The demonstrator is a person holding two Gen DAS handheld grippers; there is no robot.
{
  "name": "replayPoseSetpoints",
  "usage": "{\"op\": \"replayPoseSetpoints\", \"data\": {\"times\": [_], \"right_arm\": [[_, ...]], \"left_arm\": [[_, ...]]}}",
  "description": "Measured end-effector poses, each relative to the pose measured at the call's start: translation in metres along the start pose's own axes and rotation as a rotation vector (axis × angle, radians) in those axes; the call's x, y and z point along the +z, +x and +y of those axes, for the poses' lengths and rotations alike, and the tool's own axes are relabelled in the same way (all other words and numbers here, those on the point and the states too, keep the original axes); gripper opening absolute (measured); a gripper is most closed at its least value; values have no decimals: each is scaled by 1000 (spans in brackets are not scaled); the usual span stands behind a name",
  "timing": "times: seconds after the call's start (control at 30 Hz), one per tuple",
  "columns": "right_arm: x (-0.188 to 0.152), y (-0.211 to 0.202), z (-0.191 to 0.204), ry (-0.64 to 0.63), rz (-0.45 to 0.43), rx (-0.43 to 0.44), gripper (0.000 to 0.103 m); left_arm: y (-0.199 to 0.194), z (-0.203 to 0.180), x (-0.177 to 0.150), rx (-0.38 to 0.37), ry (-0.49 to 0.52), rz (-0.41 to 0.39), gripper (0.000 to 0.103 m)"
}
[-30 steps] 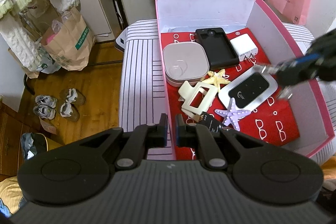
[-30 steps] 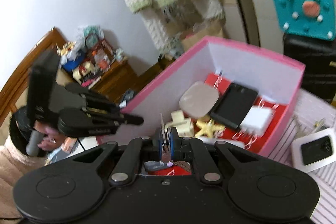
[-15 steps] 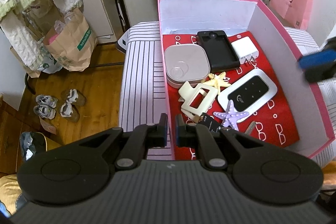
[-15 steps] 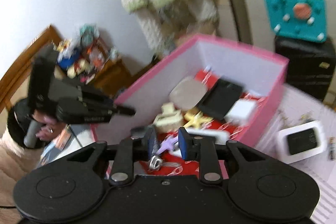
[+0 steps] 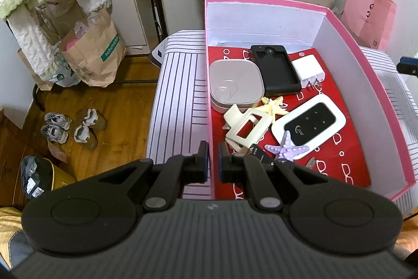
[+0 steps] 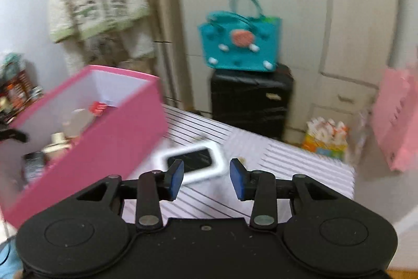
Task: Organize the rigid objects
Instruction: 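Grasp the gold AA battery beside the router with the right gripper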
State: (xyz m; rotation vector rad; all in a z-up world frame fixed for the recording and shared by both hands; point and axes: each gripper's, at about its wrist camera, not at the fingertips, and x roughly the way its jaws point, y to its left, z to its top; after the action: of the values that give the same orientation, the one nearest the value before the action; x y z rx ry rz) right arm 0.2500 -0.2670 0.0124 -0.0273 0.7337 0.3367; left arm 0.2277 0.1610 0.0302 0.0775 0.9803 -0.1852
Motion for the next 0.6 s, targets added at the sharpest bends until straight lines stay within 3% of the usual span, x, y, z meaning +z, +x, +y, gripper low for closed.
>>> {"op": "replayPoseSetpoints", "data": {"times": [0.17, 0.37, 0.5, 0.6], "right_arm": [[-11, 31, -20, -19, 8, -19, 44], [-26, 67, -12, -123, 10, -37, 44], [-21, 78, -15, -142, -11, -61, 39], [-16, 85, -19, -118, 1, -30, 37]], "left_arm": [[0, -1, 0, 11, -7, -1, 6], [0, -2, 0, 17, -11, -1, 6], [-1, -3, -1, 22, -15, -6, 6], [-1, -2, -1, 21, -20, -3, 6]]}}
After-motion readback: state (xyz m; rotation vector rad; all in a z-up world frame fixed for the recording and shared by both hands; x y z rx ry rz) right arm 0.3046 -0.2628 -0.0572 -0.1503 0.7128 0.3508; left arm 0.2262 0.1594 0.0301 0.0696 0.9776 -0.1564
